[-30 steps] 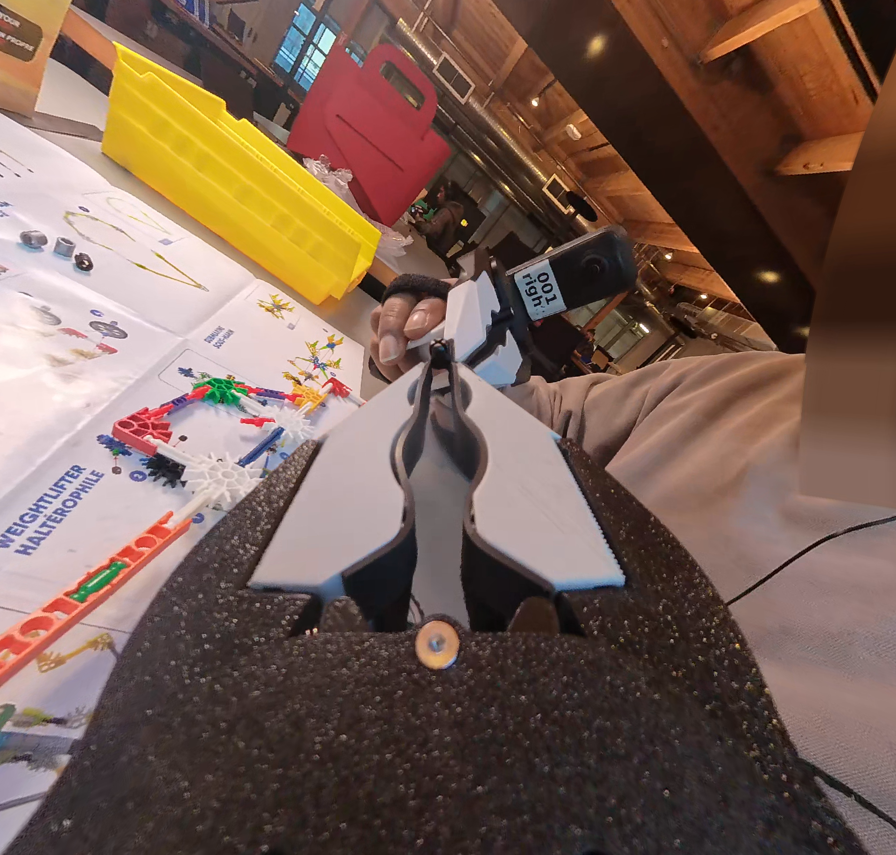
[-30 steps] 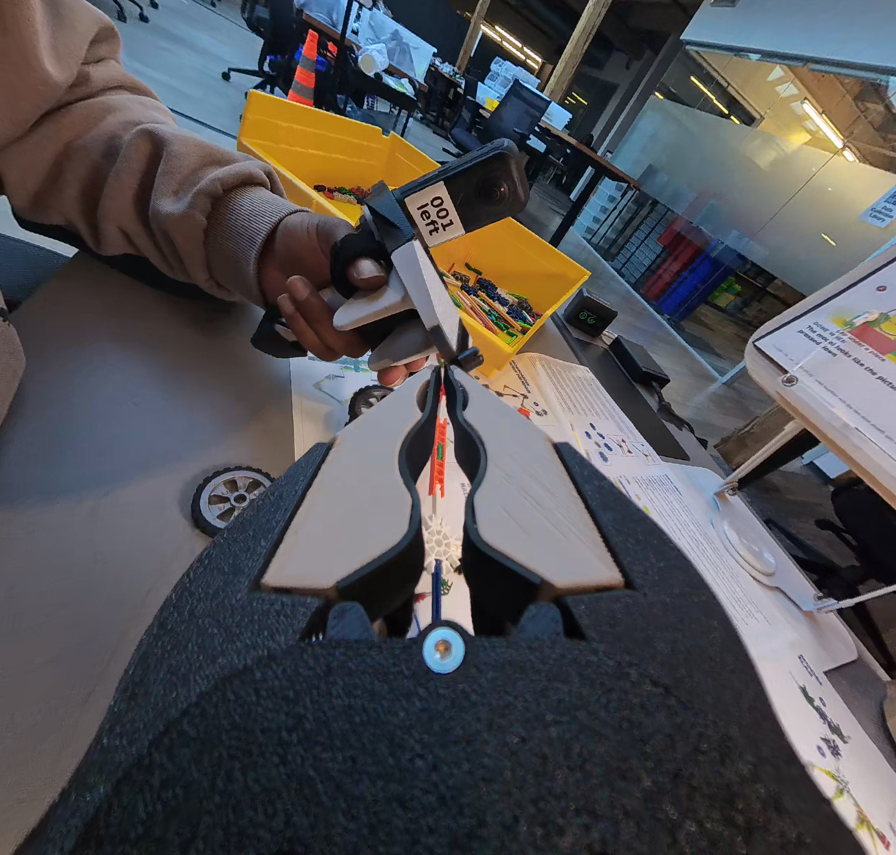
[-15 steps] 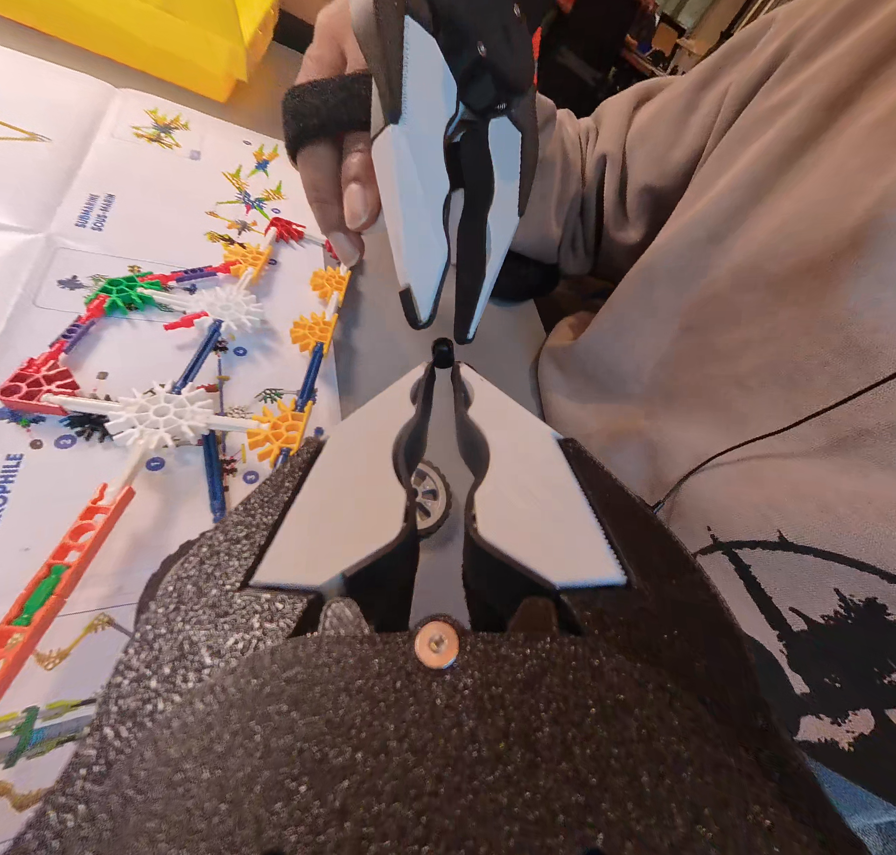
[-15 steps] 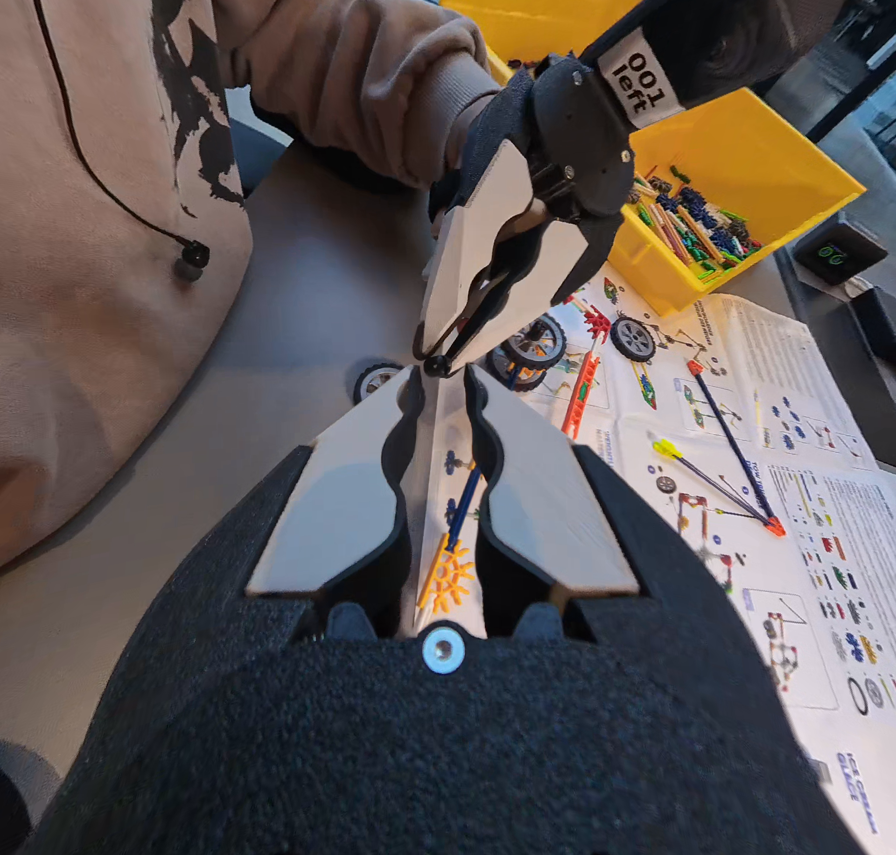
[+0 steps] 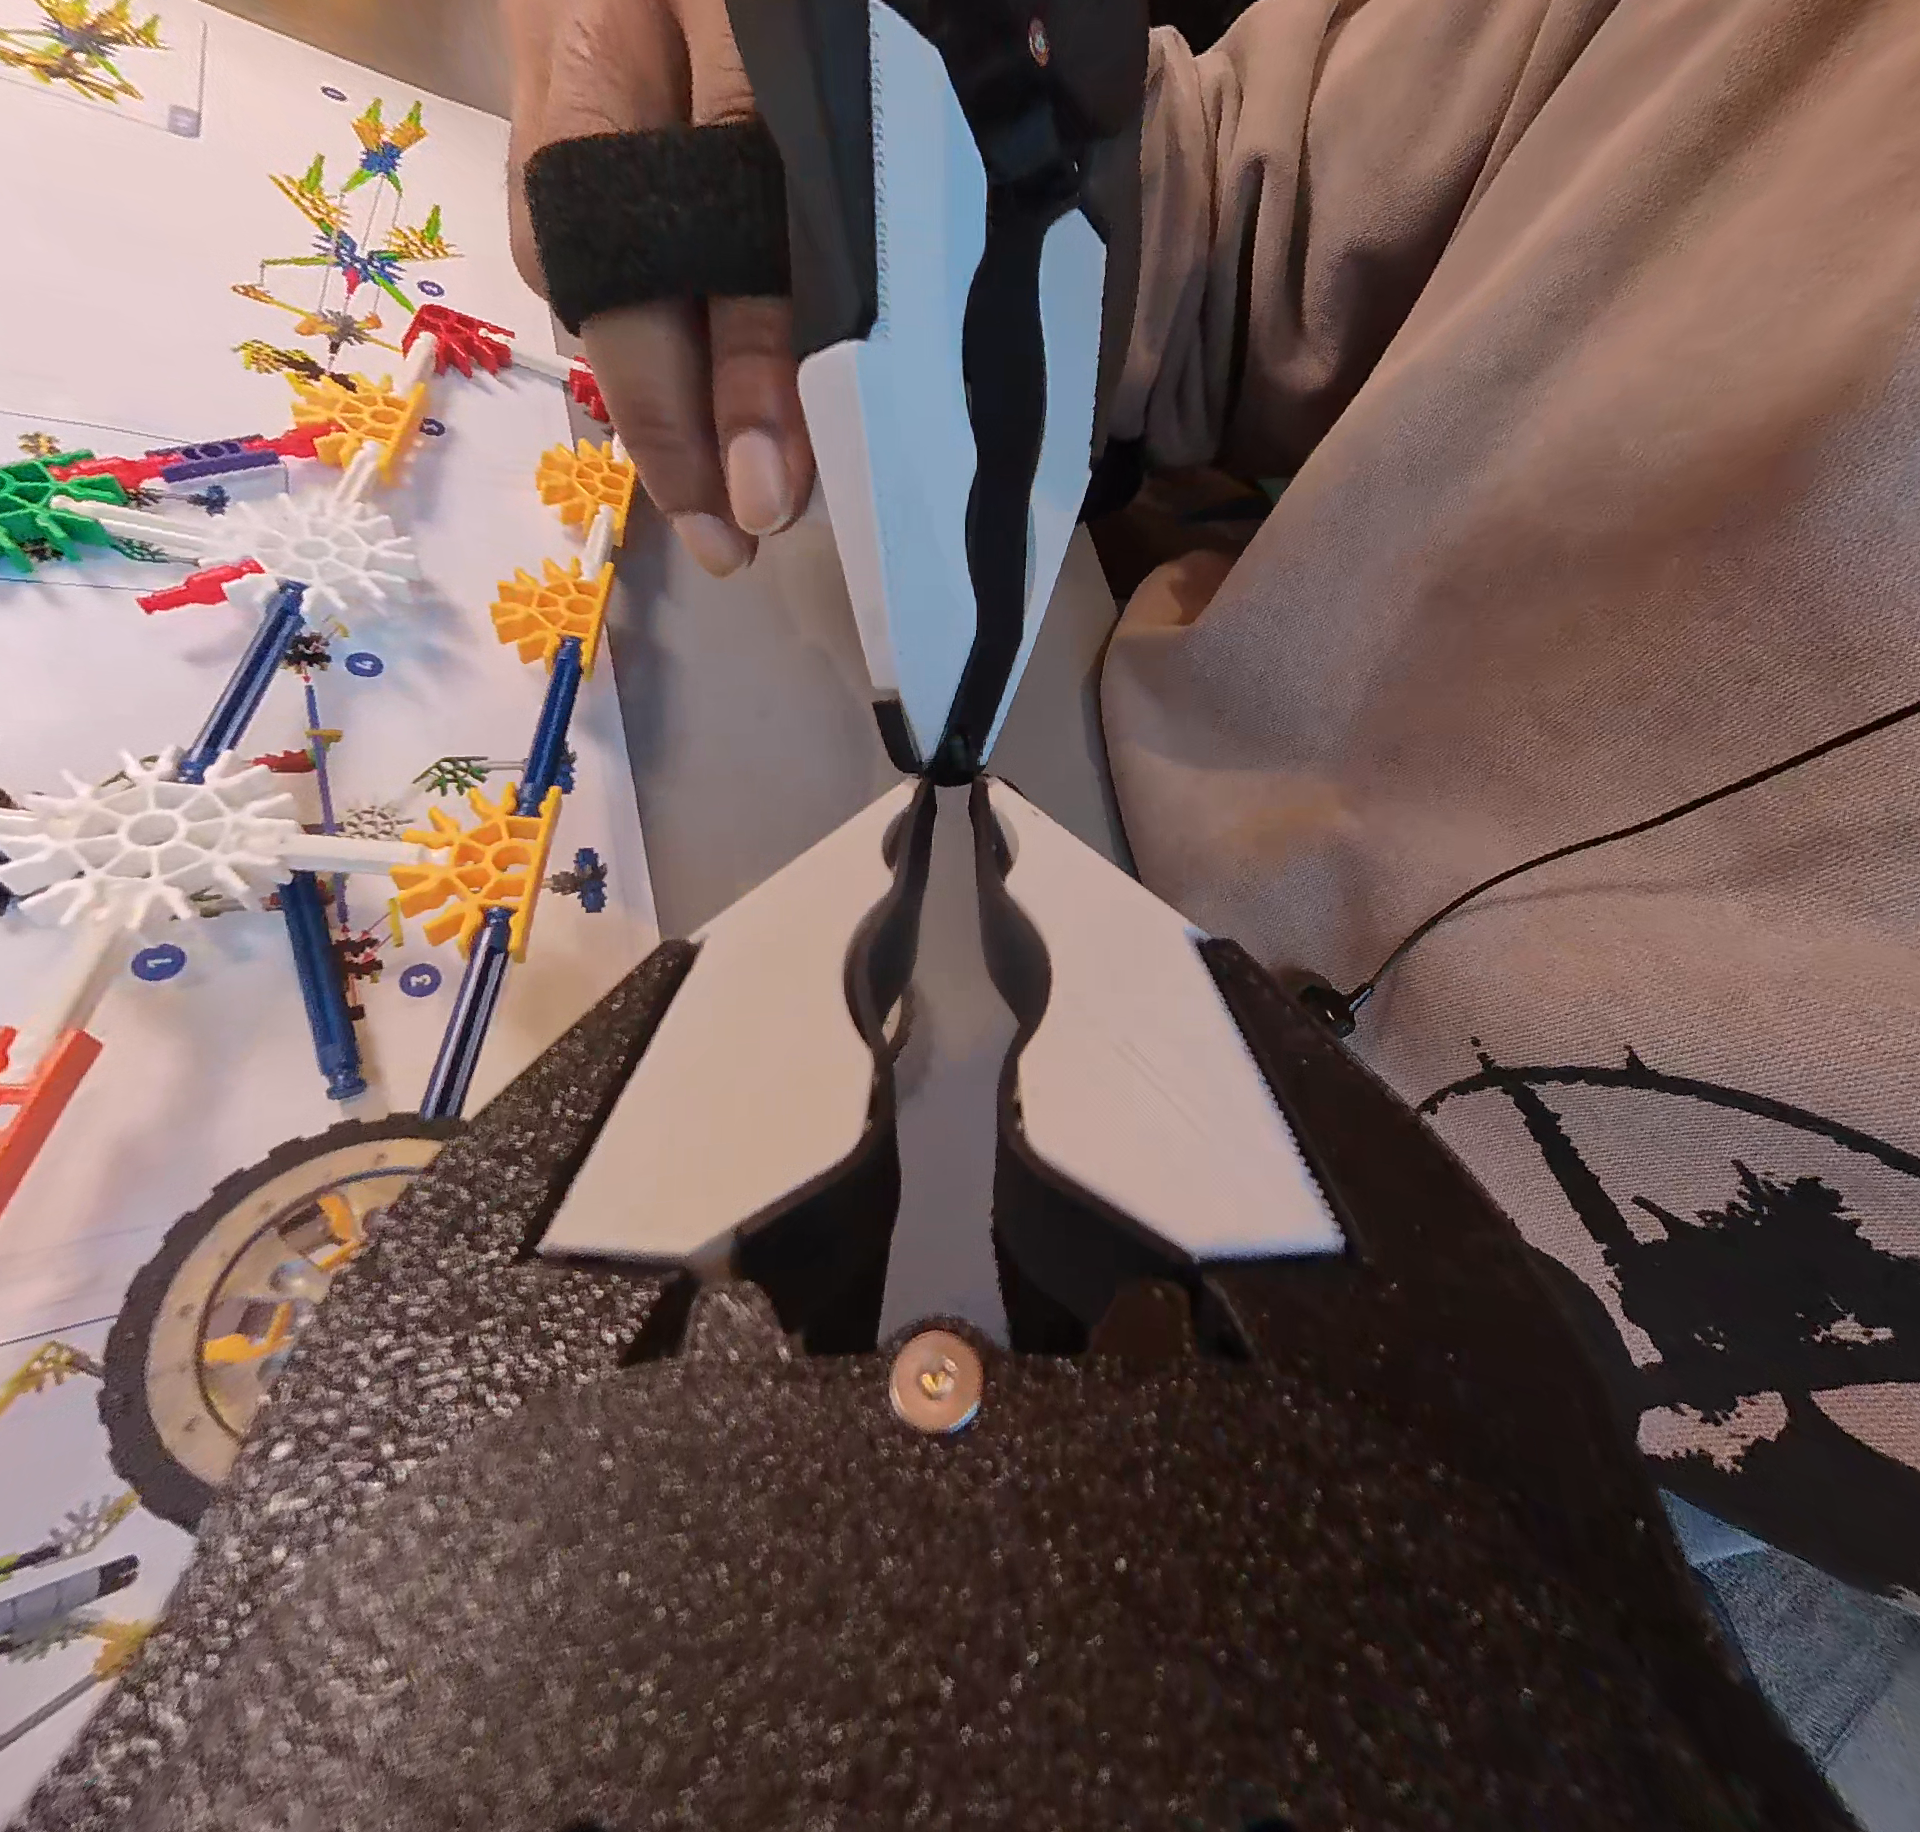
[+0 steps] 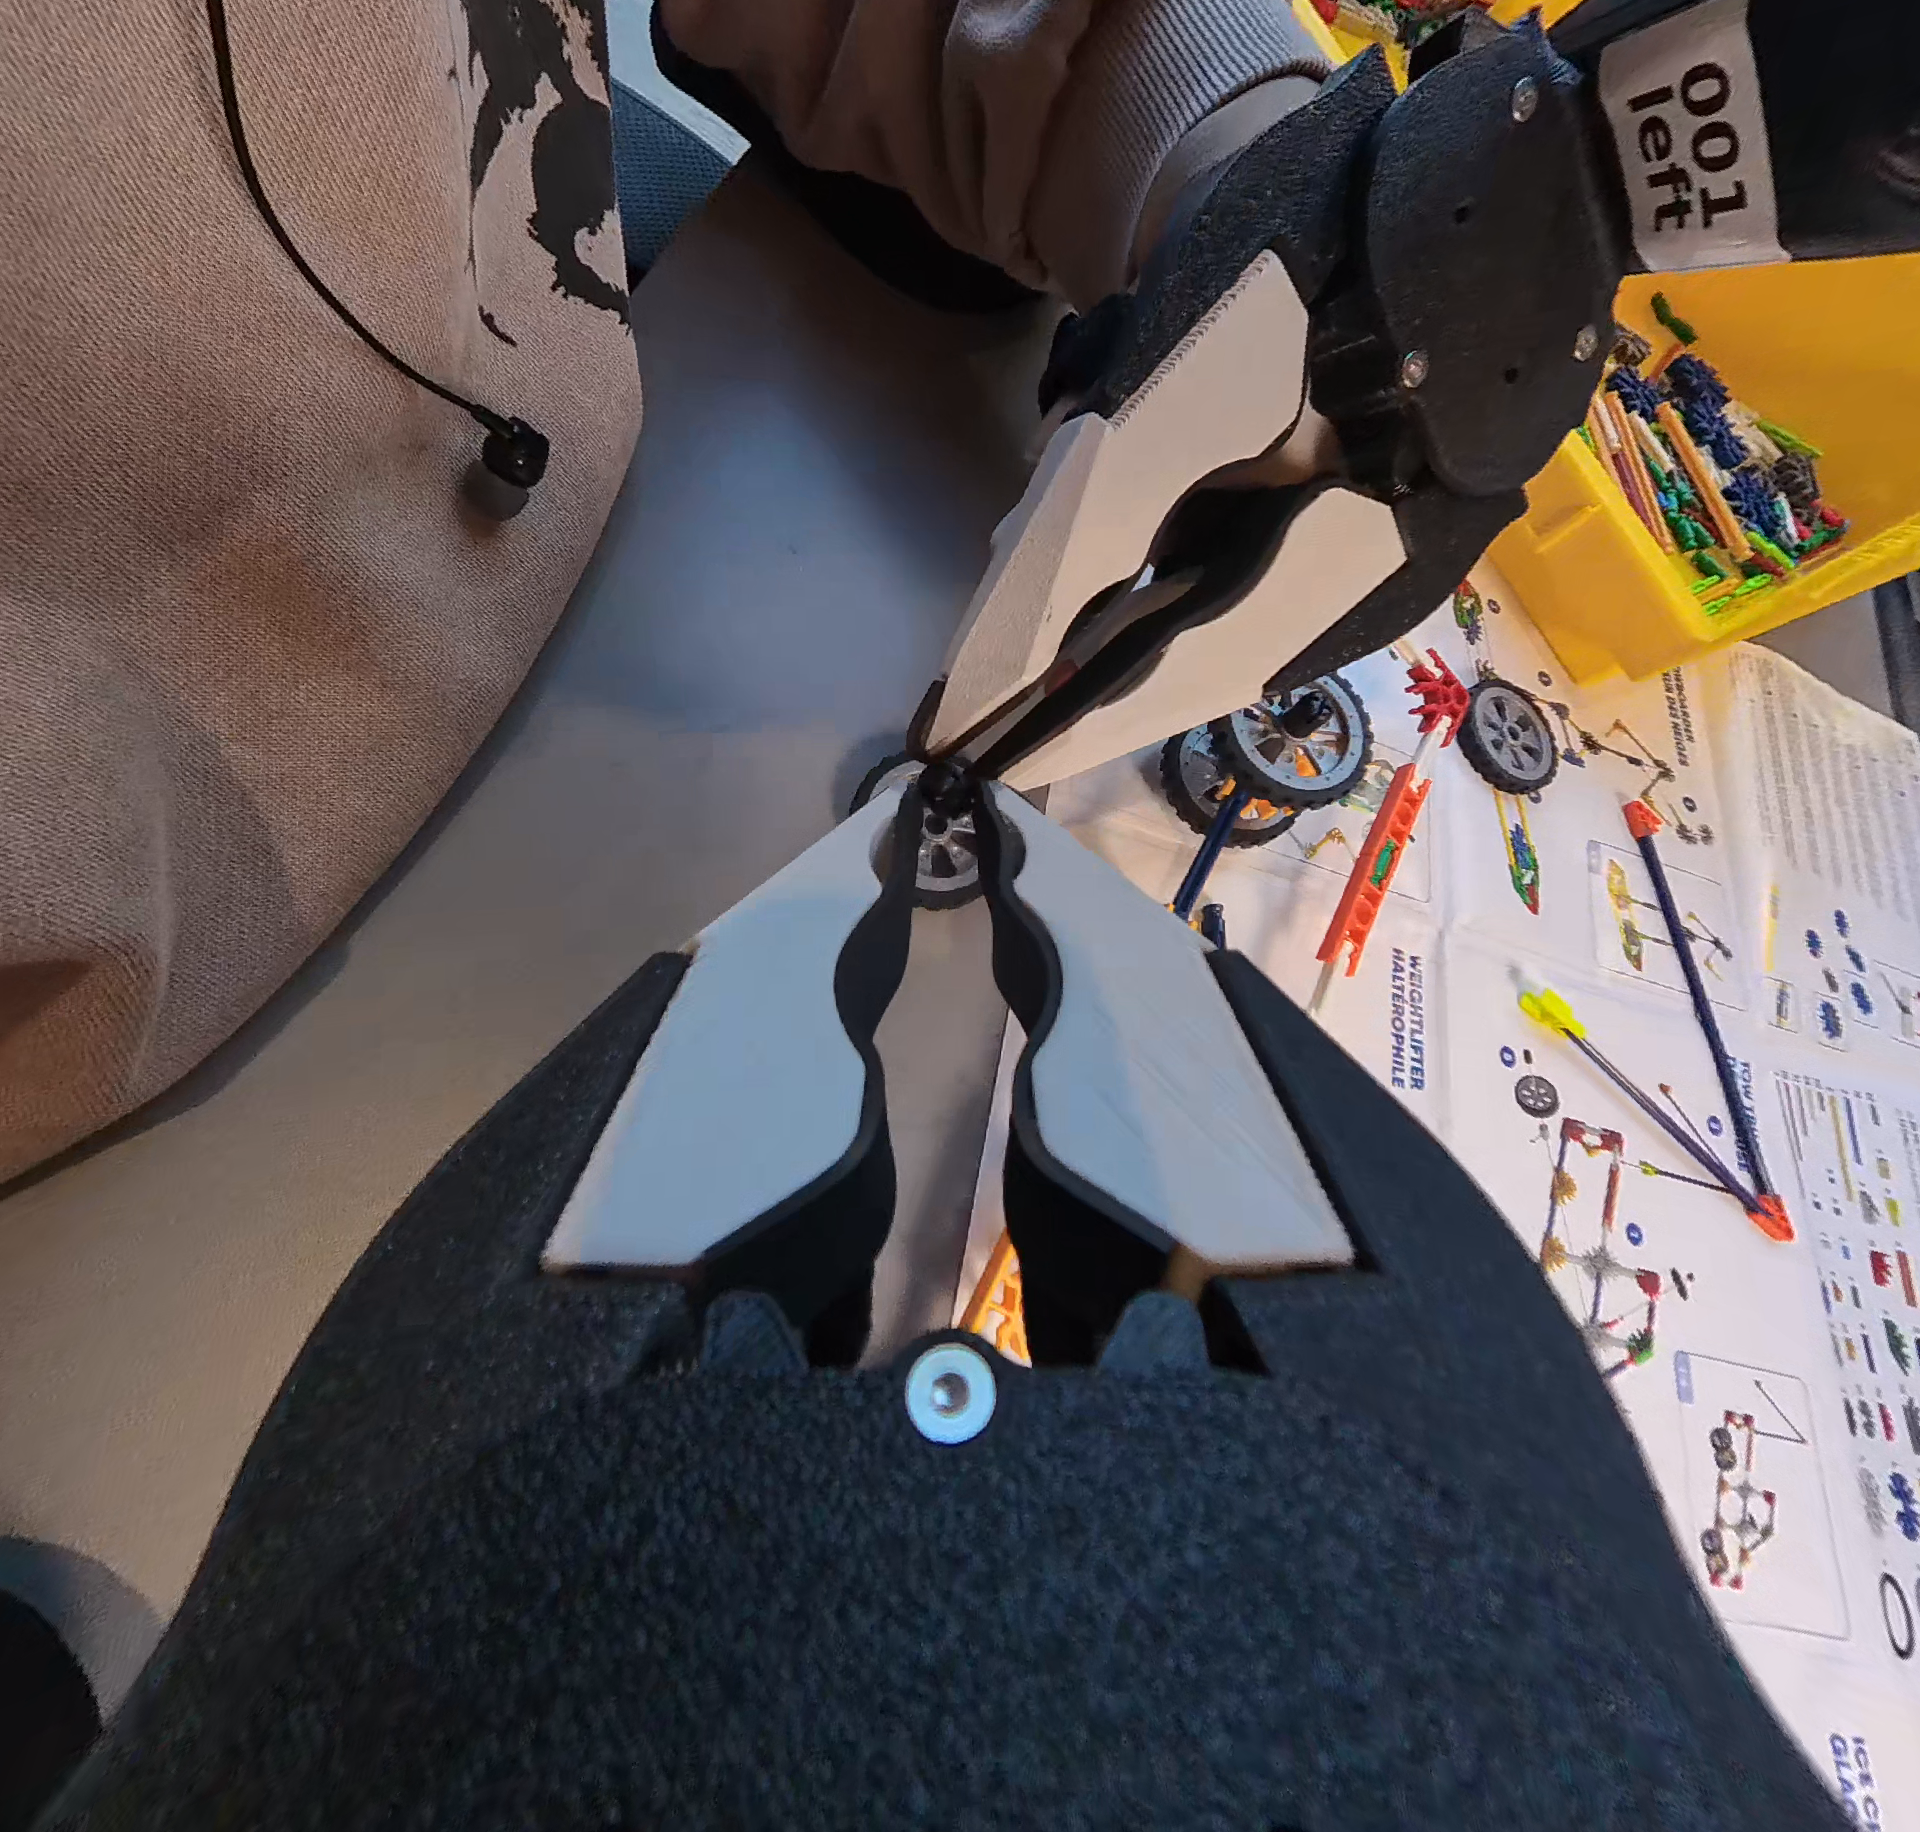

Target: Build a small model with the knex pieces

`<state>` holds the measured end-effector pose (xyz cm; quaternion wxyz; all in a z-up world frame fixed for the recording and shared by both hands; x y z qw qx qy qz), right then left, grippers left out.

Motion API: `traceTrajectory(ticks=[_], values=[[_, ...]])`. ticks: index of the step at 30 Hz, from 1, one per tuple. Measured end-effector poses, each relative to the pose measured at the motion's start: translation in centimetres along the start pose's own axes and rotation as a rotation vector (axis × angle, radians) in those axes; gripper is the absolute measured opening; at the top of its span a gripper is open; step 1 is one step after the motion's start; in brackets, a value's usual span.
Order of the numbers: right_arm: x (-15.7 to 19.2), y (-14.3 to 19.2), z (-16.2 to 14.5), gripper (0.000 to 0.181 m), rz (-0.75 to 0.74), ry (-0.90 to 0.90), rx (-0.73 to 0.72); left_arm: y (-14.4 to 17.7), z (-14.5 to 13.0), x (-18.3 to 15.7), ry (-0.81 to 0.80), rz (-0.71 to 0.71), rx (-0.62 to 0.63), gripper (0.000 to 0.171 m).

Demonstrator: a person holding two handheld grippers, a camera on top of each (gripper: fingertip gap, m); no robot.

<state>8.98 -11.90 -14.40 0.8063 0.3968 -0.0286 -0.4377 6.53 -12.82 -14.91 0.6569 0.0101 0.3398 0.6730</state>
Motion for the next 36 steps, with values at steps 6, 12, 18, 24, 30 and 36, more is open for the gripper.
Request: traceTrajectory(ticks=[6, 12, 18, 24, 30, 36], values=[[-2.0, 0.9, 0.0, 0.008, -0.112, -0.024, -0.052, 1.4, 1.3, 0.9, 0.06, 0.008, -0.124, 0.006], [-4.4, 2.7, 1.8, 0.007, -0.302, -0.002, -0.178, 3.8, 4.0, 0.8, 0.154, -0.089, -0.367, 0.016], [-4.8, 3.0, 2.5, 0.007, -0.349, 0.003, -0.212, 4.4, 4.3, 0.5, 0.139, -0.093, -0.393, 0.007], [-4.0, 2.8, 2.6, 0.007, -0.288, -0.004, -0.213, 3.9, 3.8, 0.1, 0.103, -0.089, -0.336, 0.007], [-4.0, 2.7, 2.5, 0.007, -0.27, -0.017, -0.219, 3.8, 3.7, 0.1, 0.101, -0.086, -0.325, 0.007], [-4.8, 2.8, 1.5, 0.006, -0.279, -0.076, -0.204, 4.0, 3.5, 1.3, 0.08, 0.037, -0.297, 0.009]])
Point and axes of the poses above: each gripper's, where its closed fingertips meet, y back along the fingers, z out of its top, x = y × z across the jaws, the point moved 2 cm from there along y, back along the fingers, and after that the axes turned 6 degrees about x, right-handed, at the moved point
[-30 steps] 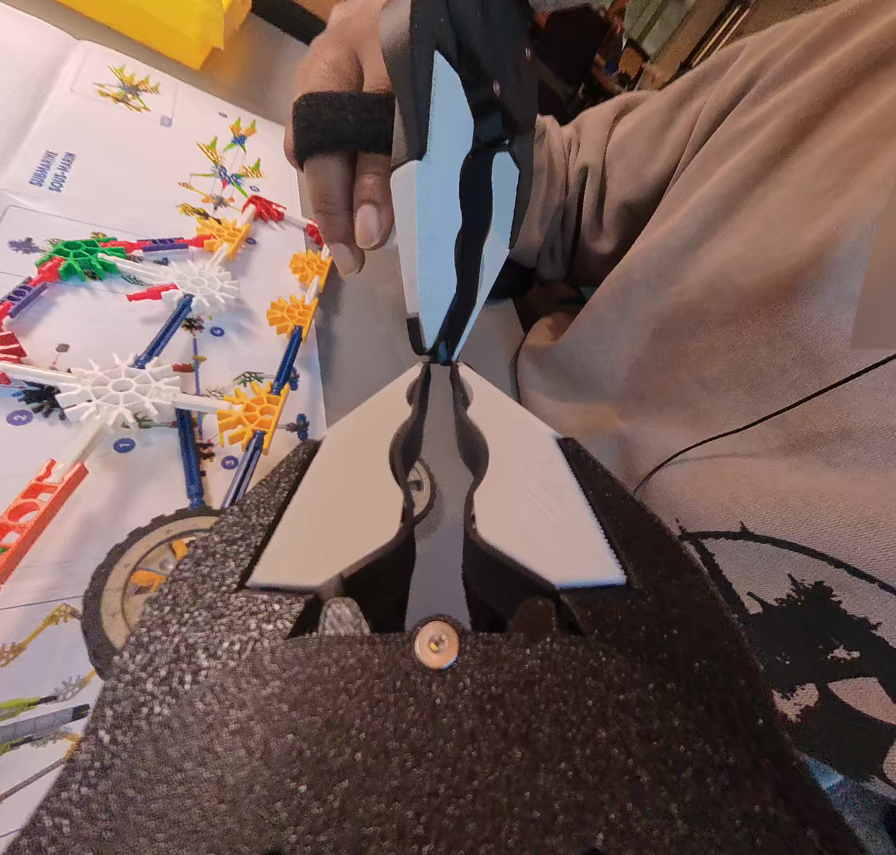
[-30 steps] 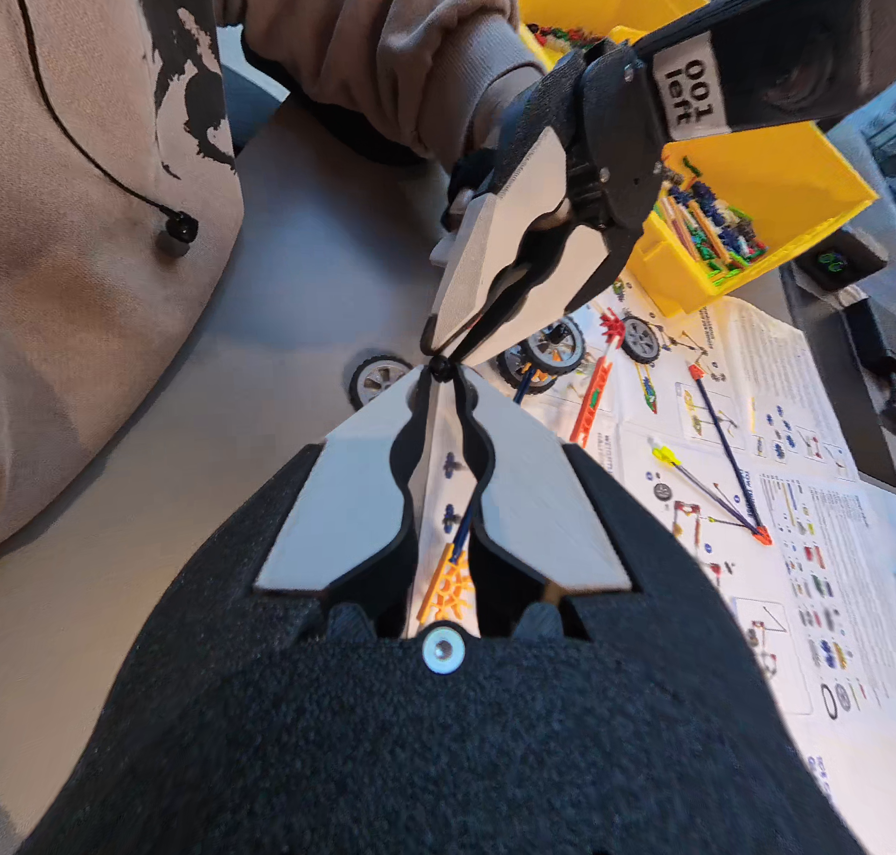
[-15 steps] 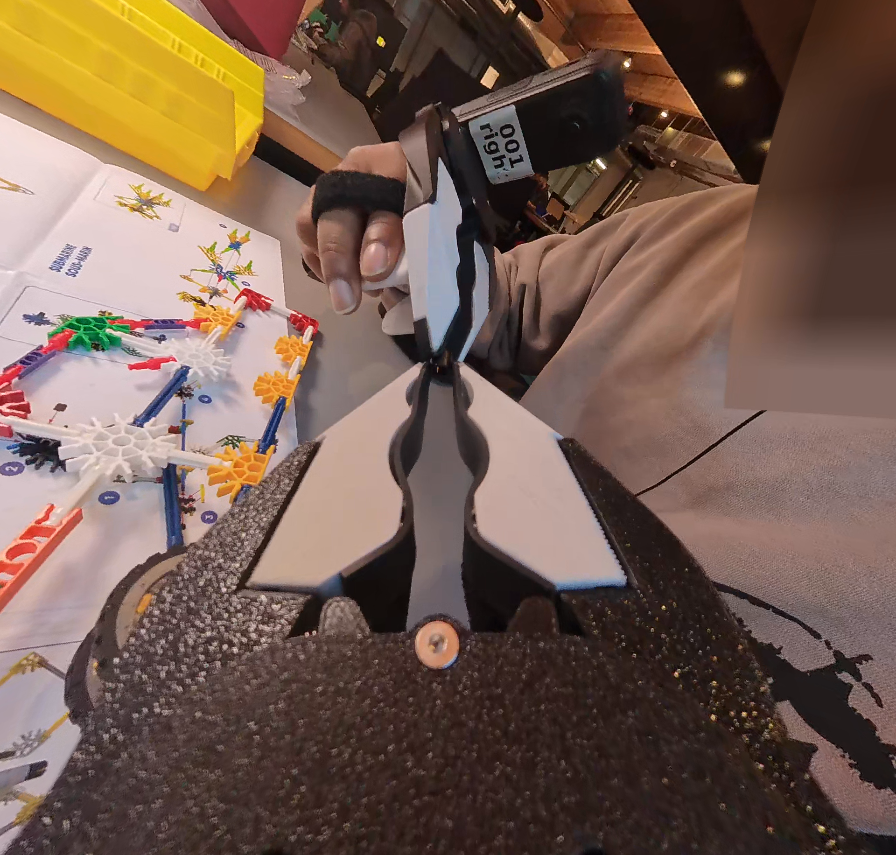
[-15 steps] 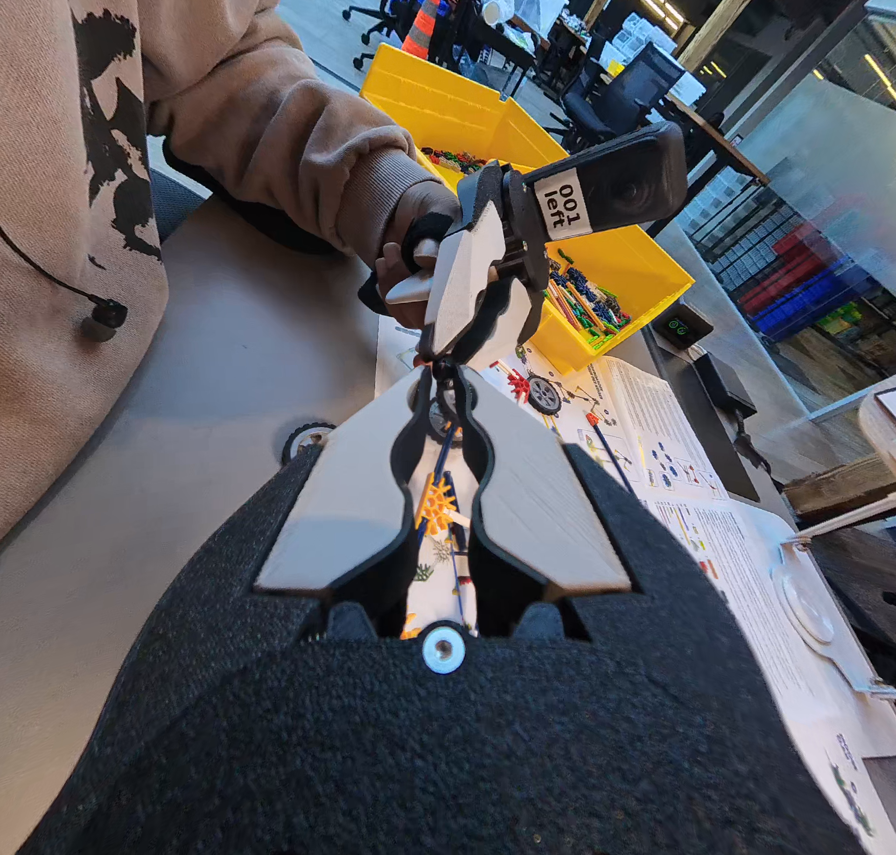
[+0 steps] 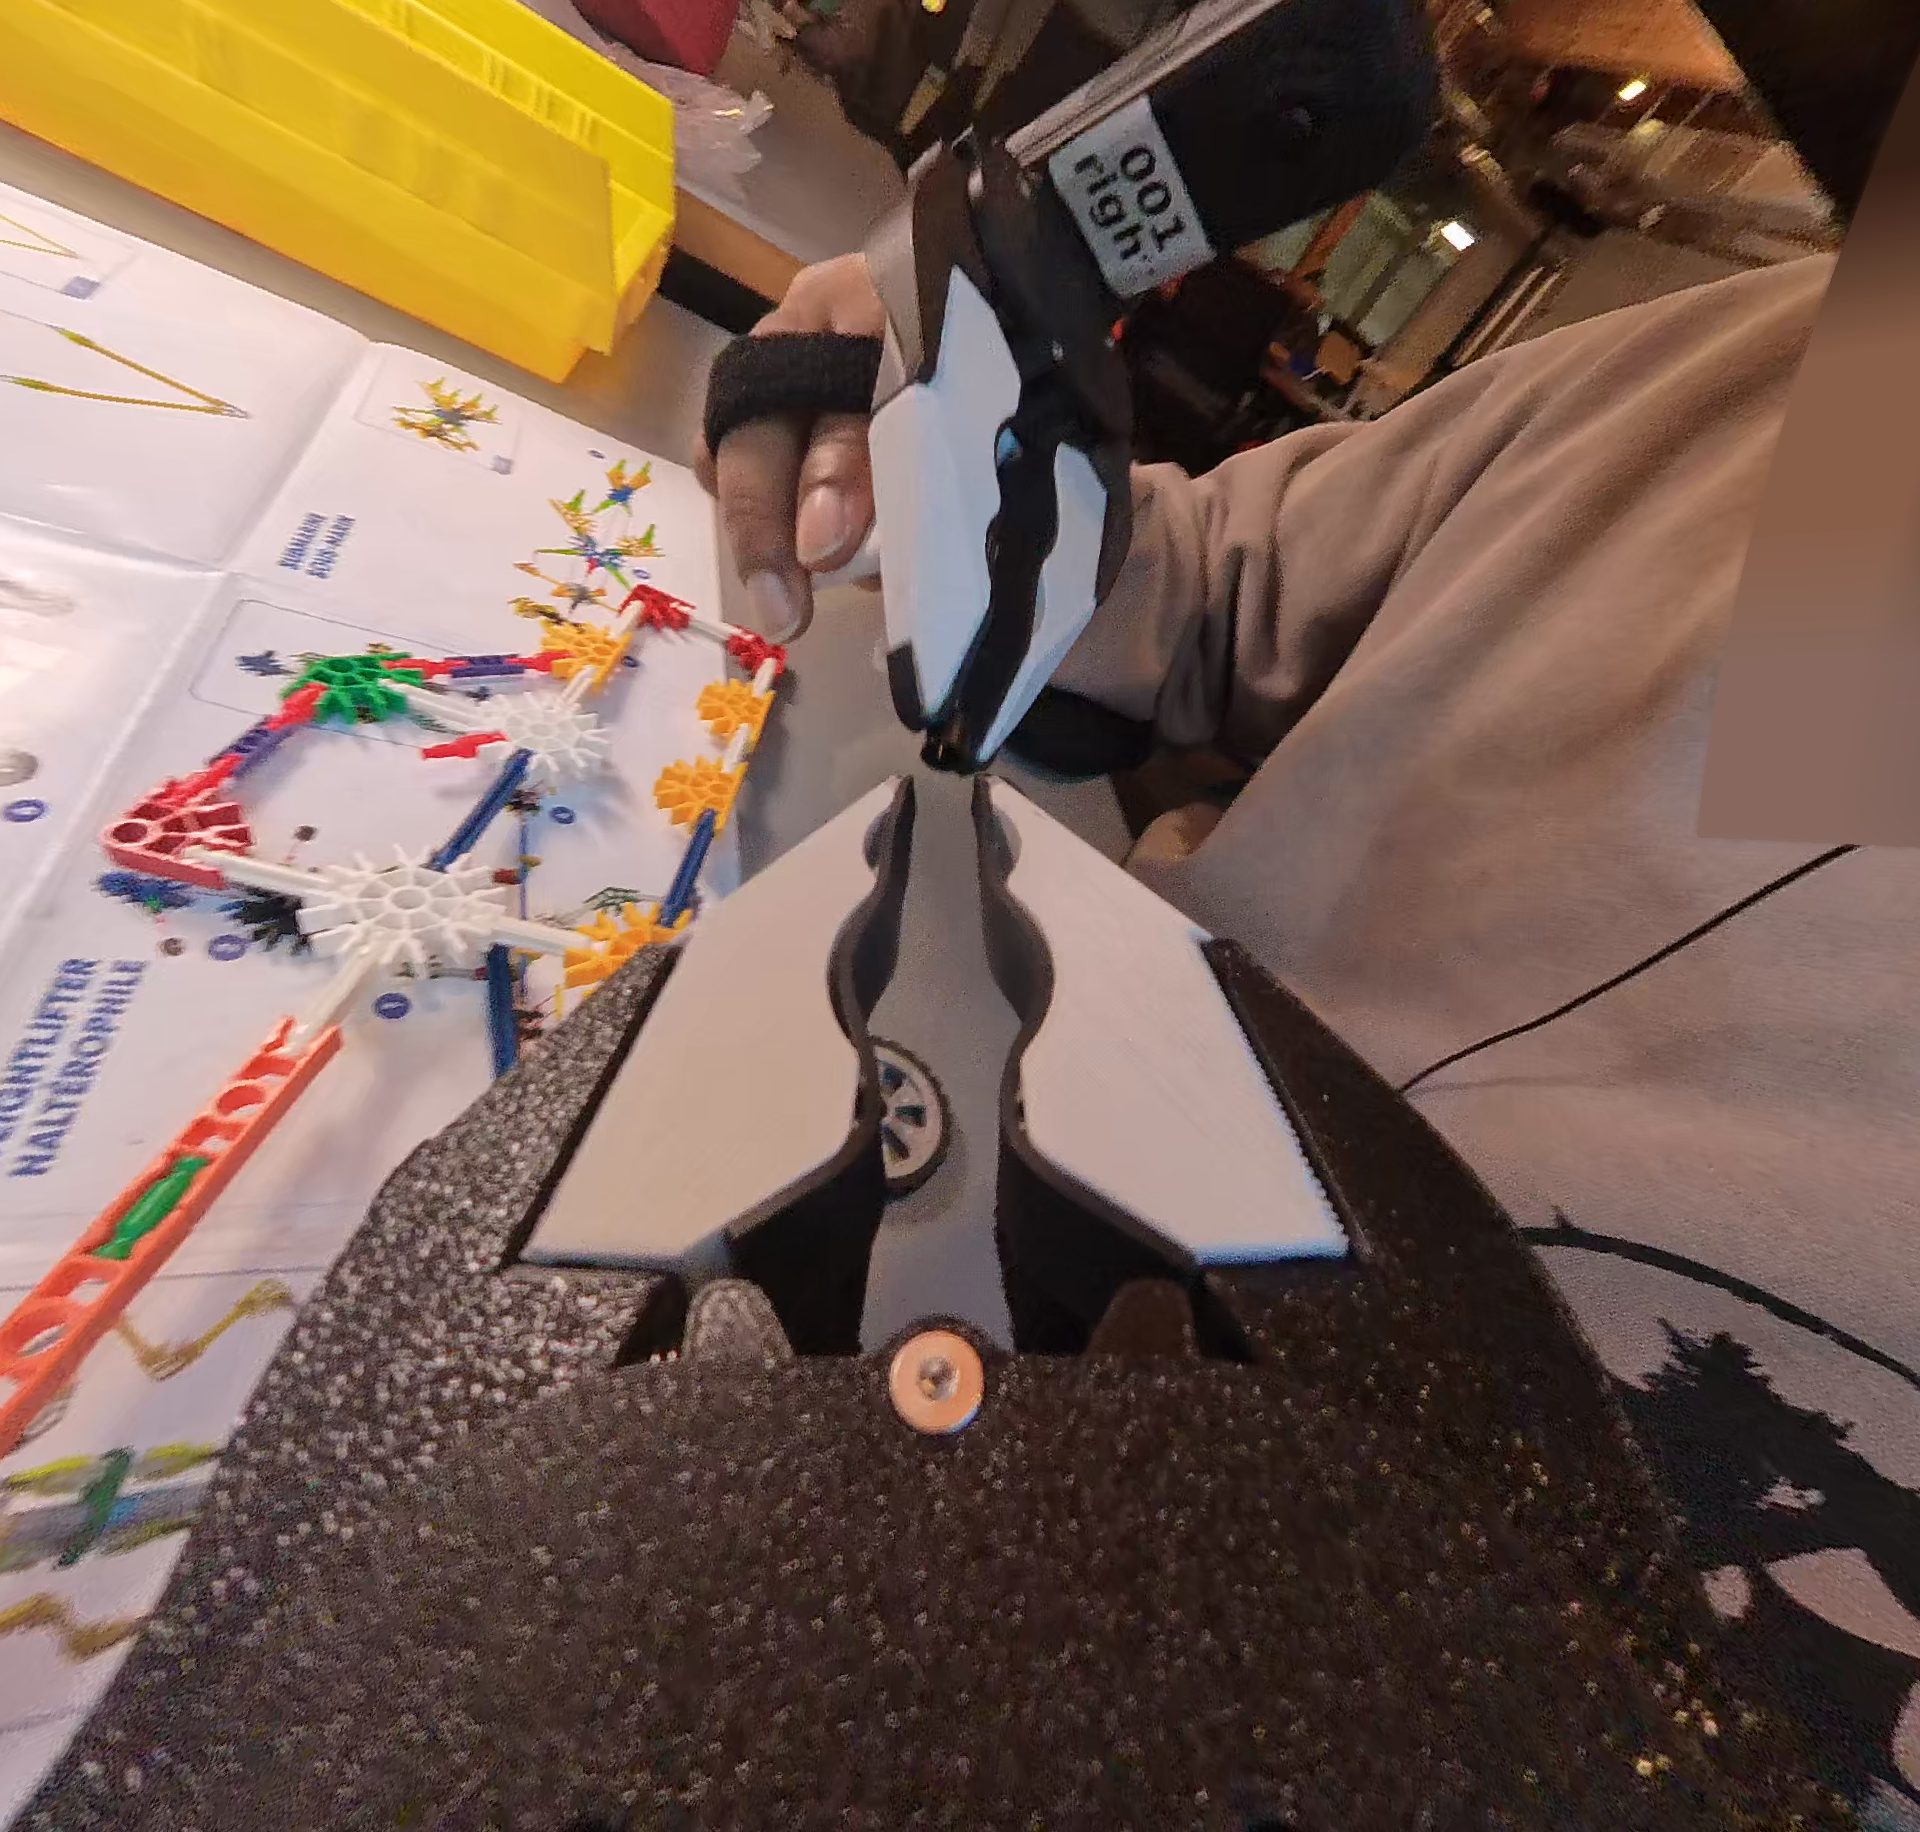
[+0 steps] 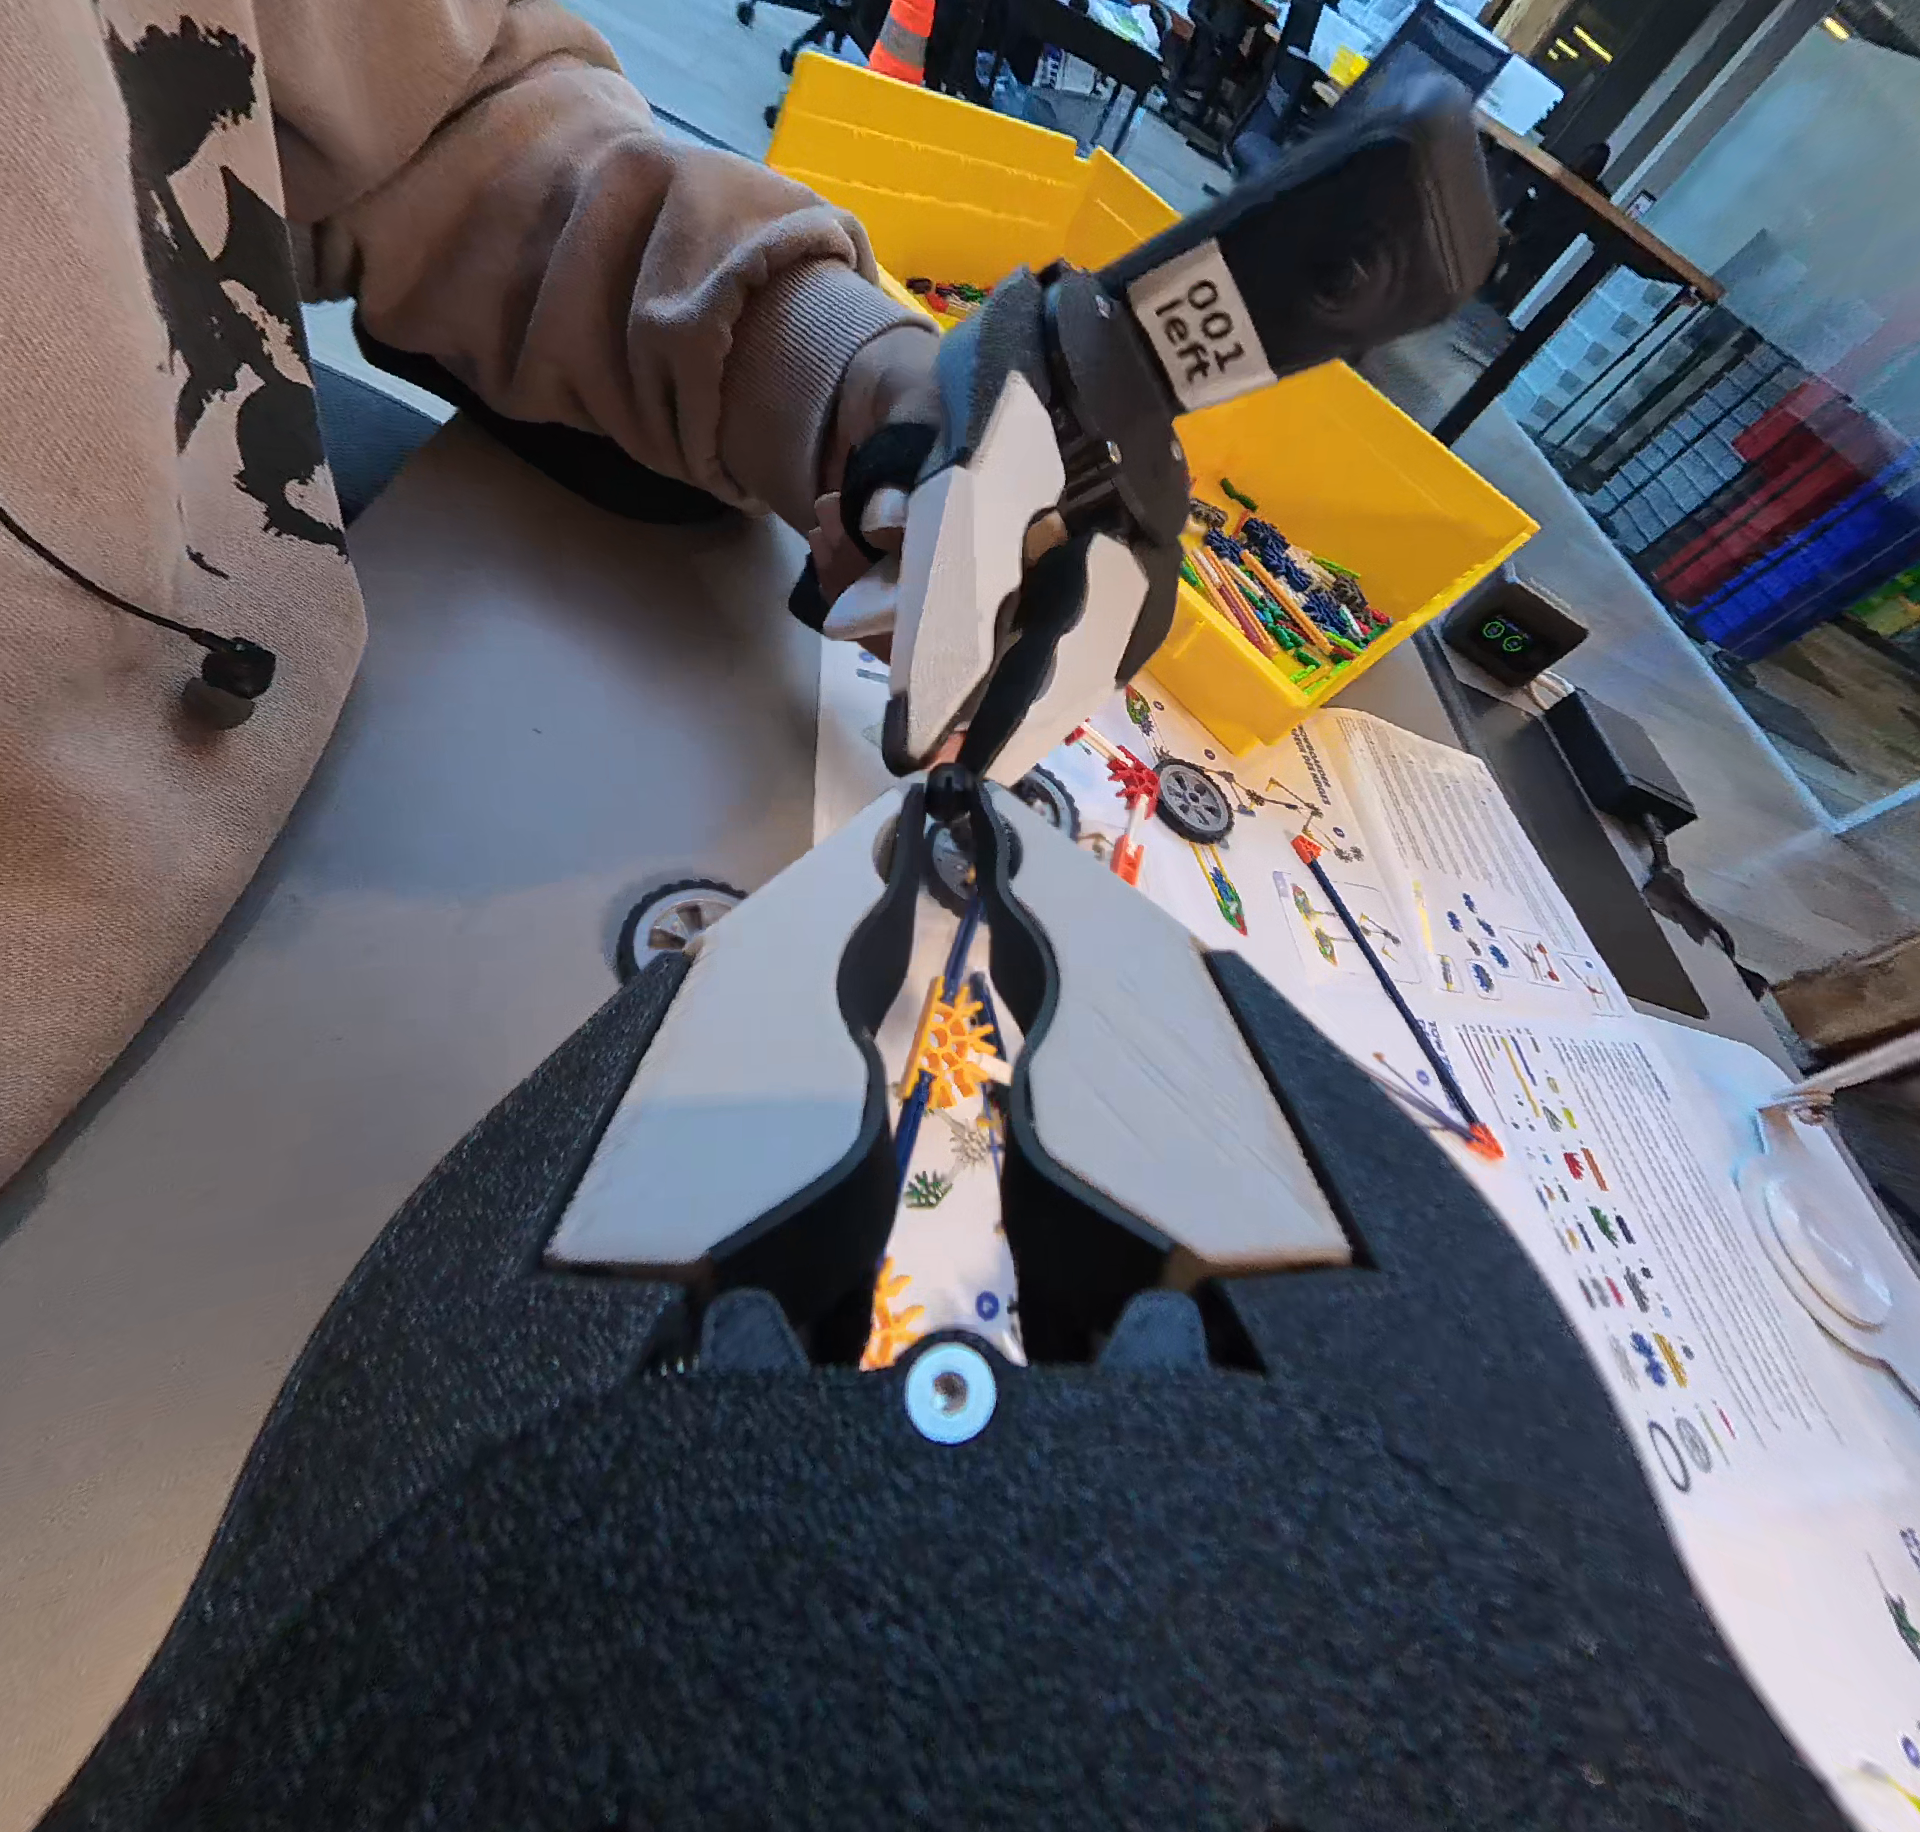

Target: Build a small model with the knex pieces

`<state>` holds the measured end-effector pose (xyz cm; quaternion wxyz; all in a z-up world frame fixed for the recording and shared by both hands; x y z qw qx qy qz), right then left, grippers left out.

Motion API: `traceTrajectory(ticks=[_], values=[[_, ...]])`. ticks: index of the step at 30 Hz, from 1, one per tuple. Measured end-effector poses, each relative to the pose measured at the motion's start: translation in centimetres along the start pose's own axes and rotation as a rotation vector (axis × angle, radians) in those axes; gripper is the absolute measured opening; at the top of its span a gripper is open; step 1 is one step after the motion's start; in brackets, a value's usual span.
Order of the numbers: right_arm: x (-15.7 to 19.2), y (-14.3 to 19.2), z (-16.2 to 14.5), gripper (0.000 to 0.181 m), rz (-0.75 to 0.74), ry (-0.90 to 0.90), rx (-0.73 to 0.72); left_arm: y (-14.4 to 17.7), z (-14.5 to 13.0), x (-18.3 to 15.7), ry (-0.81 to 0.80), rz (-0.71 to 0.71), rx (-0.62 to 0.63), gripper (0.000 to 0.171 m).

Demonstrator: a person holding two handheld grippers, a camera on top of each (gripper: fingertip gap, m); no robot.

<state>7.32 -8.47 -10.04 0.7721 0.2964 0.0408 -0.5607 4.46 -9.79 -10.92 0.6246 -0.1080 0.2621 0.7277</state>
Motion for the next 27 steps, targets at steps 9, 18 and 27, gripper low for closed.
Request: traceTrajectory(ticks=[9, 18, 27], values=[[-5.2, 2.7, -5.1, 0.007, -0.132, -0.177, 0.082, 2.7, -1.4, 6.5, -0.222, 0.617, 0.233, 0.01], [-5.2, 1.9, -7.2, 0.007, -0.111, -0.215, 0.143, 0.7, -2.8, 8.0, -0.229, 0.569, 0.752, 0.008], [-6.1, 3.1, -7.0, 0.007, -0.16, -0.232, 0.131, -0.9, -4.9, 9.5, -0.16, 0.519, 1.014, 0.013]])
Point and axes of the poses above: each gripper's, where its closed fingertips meet, y back along the fingers, z out of its top, x = y × z across the jaws, the point moved 2 cm from there along y, back along the fingers, and after that the axes turned 6 degrees about x, right-handed, at the moved point
